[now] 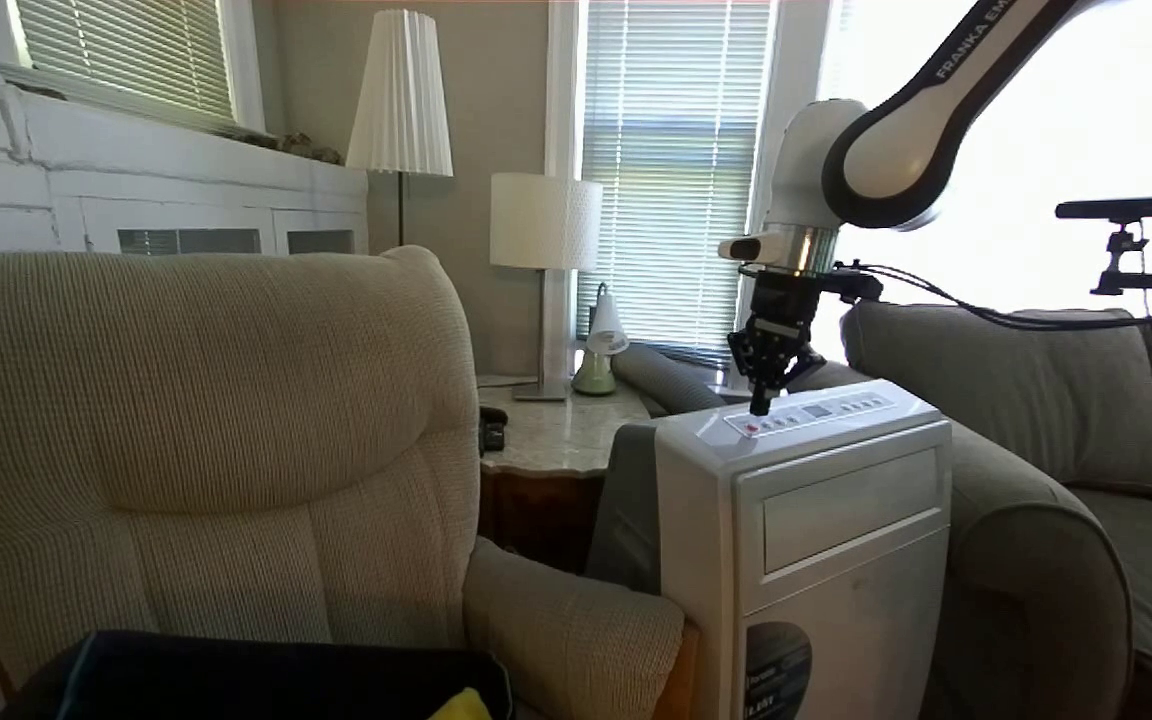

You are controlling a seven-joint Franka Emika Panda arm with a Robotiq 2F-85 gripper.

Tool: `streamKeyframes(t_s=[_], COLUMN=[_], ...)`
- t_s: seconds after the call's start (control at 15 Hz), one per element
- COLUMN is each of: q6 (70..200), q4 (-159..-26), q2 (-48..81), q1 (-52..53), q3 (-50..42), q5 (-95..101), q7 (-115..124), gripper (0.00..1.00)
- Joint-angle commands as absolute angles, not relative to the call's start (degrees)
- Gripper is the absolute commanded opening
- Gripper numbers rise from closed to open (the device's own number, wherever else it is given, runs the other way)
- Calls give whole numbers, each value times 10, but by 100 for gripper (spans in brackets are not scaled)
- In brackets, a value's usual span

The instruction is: Press the button on the heater

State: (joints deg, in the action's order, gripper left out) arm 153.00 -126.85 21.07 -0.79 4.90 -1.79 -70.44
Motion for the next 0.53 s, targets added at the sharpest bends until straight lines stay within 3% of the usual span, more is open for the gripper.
streamKeyframes(t_s=[0.0,0.47], q6=[1532,1539], q4=[-1259,-1257], q2=[222,231], q1=[-8,-7], q3=[51,49], q5=[14,42], q7=[-677,-659], gripper=[0,0])
